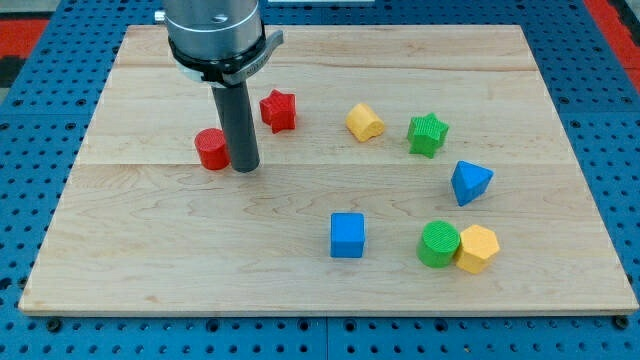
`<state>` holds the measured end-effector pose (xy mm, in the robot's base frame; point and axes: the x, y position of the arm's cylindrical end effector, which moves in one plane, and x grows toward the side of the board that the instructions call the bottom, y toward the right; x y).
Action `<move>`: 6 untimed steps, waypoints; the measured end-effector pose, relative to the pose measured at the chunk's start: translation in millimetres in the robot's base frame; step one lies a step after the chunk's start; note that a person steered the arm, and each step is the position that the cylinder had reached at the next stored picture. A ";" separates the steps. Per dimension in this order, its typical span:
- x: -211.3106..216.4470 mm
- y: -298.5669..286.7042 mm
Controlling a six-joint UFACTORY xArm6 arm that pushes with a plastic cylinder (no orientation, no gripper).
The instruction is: Push red circle slightly up and left
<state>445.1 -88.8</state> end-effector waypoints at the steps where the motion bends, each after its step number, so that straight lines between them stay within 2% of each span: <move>1: 2.2 -10.2; 2: 3.1 -48.8; 3: -19.0 -57.1; 4: -25.5 -130.0; 5: -34.6 -133.2; 6: -42.3 -107.7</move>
